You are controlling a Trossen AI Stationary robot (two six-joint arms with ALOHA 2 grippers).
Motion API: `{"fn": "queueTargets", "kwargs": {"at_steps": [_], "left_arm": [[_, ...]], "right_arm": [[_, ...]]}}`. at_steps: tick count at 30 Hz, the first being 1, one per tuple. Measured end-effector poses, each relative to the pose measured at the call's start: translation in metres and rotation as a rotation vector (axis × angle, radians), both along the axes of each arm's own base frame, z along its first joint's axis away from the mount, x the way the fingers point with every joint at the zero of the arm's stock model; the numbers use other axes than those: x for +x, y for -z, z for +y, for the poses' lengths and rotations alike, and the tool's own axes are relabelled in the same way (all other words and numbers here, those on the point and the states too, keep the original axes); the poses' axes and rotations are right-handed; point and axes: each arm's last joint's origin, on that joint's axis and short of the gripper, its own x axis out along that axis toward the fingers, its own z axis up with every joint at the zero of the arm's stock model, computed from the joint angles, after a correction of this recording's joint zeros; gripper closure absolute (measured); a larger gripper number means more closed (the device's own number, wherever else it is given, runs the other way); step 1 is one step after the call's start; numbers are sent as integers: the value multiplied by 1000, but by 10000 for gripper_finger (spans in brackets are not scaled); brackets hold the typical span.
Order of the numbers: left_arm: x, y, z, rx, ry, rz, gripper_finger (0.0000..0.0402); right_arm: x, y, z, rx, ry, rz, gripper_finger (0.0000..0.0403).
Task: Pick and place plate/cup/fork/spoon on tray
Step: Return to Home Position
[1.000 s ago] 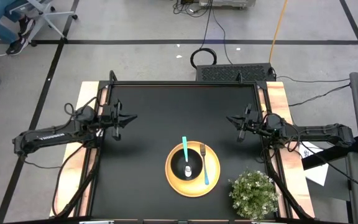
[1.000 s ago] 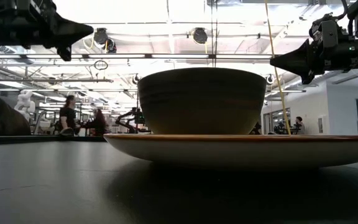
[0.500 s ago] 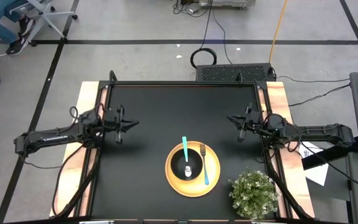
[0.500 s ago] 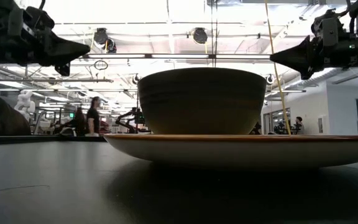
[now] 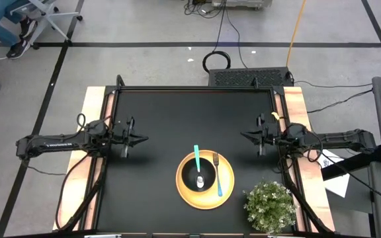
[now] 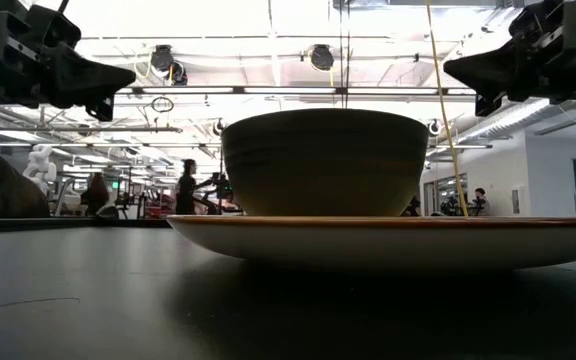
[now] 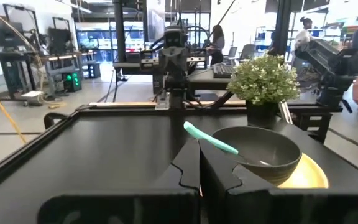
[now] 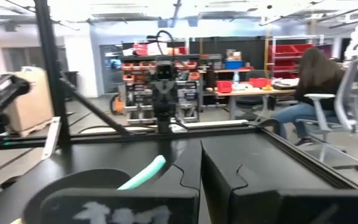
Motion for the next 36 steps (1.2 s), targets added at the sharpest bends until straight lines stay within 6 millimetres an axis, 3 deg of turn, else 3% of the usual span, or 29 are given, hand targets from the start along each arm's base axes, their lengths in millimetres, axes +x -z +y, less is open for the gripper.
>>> {"fn": "queueTargets", "kwargs": {"at_steps": [19, 36], "left_arm": [[1, 6, -4, 76, -87, 56, 401], [1, 3, -4, 63, -95, 31, 401]], "right_arm": [[0, -1, 17, -159, -99, -11, 403], [-2, -7, 17, -124, -101, -67, 403]]}}
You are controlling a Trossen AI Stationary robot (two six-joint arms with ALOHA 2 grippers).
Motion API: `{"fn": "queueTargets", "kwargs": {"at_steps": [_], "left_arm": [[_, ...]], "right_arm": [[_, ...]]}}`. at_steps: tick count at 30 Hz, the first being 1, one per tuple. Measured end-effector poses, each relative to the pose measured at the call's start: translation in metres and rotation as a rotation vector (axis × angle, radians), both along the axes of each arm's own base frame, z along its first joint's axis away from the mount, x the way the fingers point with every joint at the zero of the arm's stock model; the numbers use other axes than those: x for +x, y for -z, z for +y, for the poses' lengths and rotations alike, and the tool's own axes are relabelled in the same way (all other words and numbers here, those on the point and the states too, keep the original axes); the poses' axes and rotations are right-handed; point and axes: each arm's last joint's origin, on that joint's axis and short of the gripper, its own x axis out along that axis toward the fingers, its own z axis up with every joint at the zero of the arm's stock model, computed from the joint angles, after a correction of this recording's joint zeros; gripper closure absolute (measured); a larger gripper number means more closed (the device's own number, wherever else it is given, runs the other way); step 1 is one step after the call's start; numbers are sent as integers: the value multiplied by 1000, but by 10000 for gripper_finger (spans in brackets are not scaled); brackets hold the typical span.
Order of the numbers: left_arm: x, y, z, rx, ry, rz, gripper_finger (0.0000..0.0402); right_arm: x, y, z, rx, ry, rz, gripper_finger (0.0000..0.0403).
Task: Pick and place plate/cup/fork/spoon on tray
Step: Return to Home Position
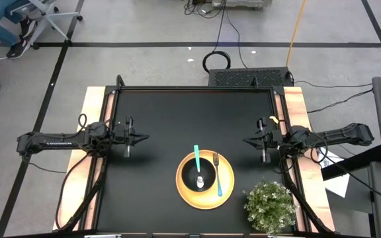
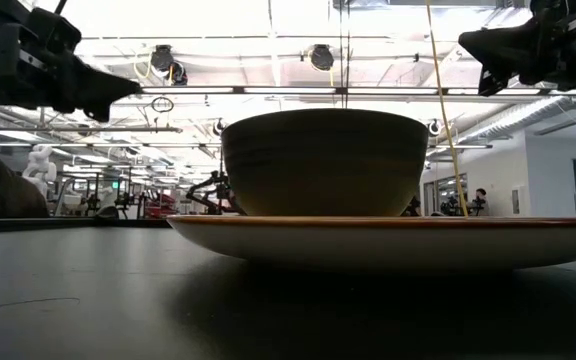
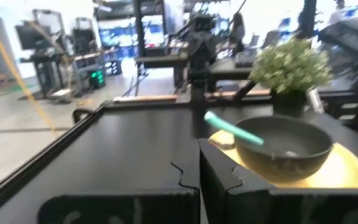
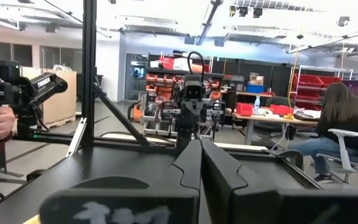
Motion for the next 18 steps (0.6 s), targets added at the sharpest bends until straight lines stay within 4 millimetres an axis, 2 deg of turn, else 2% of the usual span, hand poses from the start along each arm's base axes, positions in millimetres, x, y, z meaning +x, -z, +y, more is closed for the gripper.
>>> {"fn": "queueTargets", "kwargs": {"at_steps": [18], "left_arm": [[0, -3, -1, -5, 39, -35, 401]], "right_arm": [[-1, -4, 0, 22, -5, -39, 403]]}}
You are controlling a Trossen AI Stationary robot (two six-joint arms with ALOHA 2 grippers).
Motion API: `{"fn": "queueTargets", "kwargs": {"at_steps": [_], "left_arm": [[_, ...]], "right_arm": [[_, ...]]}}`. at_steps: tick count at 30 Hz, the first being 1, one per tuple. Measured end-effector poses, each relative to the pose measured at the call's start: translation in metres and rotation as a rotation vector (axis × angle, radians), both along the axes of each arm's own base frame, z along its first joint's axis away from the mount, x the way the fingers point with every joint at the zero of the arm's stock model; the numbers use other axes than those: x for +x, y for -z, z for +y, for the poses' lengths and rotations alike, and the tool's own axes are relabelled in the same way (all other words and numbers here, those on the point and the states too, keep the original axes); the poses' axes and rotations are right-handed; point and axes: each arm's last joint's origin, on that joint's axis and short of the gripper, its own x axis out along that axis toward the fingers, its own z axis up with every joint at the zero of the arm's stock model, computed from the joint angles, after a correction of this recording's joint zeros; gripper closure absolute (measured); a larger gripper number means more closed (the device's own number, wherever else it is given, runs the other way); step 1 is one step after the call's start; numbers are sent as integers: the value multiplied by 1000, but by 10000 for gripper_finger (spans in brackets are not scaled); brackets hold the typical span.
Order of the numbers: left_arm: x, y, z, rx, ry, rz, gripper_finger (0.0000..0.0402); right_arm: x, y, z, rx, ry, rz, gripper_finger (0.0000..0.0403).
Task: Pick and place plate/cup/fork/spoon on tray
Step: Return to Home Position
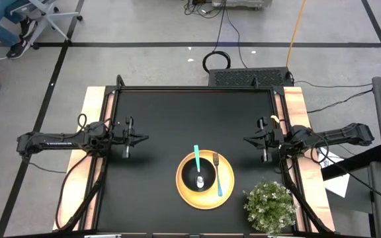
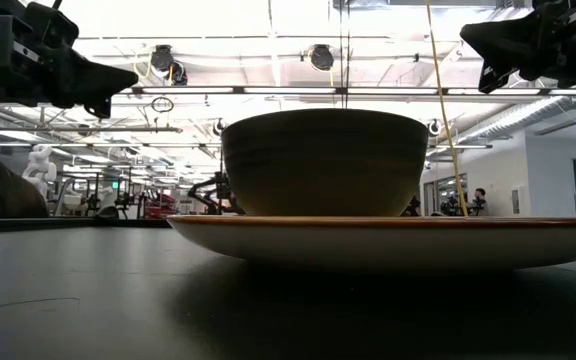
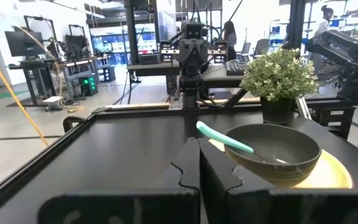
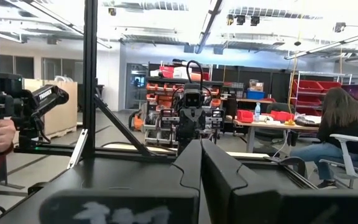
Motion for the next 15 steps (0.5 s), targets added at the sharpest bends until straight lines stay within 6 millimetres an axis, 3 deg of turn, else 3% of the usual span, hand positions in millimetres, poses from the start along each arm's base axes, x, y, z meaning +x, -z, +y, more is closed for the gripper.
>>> {"fn": "queueTargets", "kwargs": {"at_steps": [15], "left_arm": [[0, 0, 0, -67, 4, 6, 387]], "right_arm": [[0, 0, 0, 8, -2, -3, 403]]}}
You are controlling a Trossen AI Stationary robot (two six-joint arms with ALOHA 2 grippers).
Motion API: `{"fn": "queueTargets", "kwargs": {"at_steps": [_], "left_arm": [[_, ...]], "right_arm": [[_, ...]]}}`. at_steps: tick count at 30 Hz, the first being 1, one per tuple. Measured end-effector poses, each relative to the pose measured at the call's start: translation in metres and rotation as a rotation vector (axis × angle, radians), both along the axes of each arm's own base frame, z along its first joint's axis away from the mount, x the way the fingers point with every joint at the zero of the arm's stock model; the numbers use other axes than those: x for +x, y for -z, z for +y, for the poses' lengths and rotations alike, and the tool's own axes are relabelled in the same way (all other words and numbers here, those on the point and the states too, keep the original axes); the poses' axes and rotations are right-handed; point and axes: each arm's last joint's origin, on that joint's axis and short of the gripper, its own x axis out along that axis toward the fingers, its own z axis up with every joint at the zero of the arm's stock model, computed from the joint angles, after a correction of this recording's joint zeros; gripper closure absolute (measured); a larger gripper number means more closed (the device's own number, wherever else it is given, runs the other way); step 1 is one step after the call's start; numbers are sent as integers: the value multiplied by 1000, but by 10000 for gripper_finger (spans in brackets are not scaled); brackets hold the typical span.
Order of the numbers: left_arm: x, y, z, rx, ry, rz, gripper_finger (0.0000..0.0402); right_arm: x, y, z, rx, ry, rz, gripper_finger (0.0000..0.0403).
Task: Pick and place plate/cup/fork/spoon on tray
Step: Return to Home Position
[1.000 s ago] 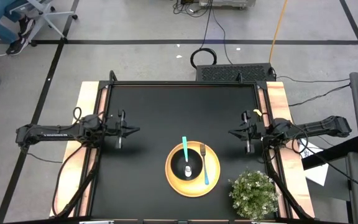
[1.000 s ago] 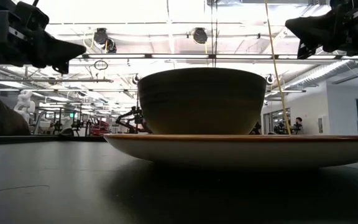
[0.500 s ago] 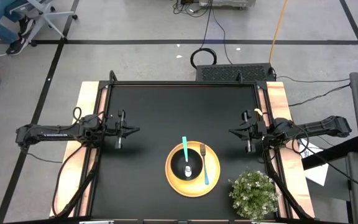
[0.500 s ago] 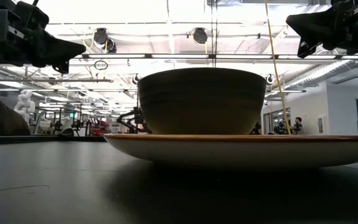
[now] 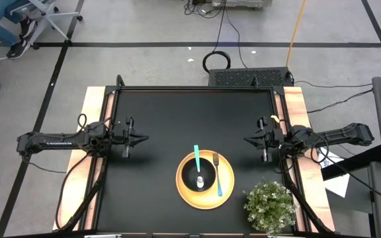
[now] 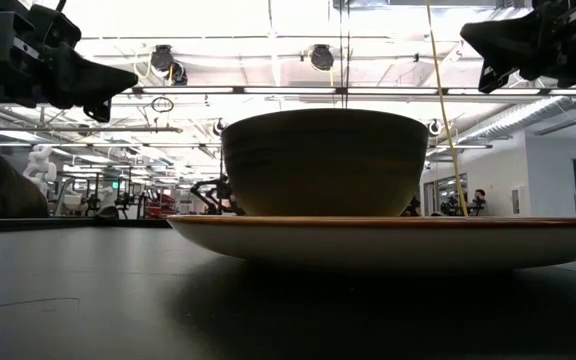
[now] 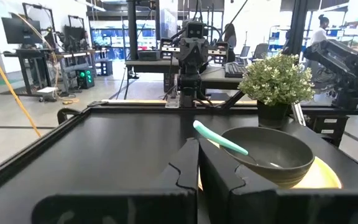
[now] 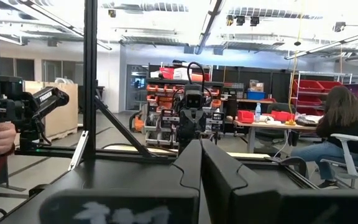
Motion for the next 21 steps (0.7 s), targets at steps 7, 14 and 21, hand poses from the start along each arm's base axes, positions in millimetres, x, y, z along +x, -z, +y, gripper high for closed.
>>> {"fn": "queueTargets", "kwargs": {"at_steps": [7, 14, 21], "left_arm": [[0, 1, 0, 71, -4, 7, 398], [0, 1, 0, 71, -5, 8, 372], [0, 1, 0, 71, -5, 8, 370]], "right_arm": [[0, 0, 0, 0, 2, -4, 403], [0, 1, 0, -1, 3, 11, 403], [0, 1, 0, -1, 3, 12, 403]]}}
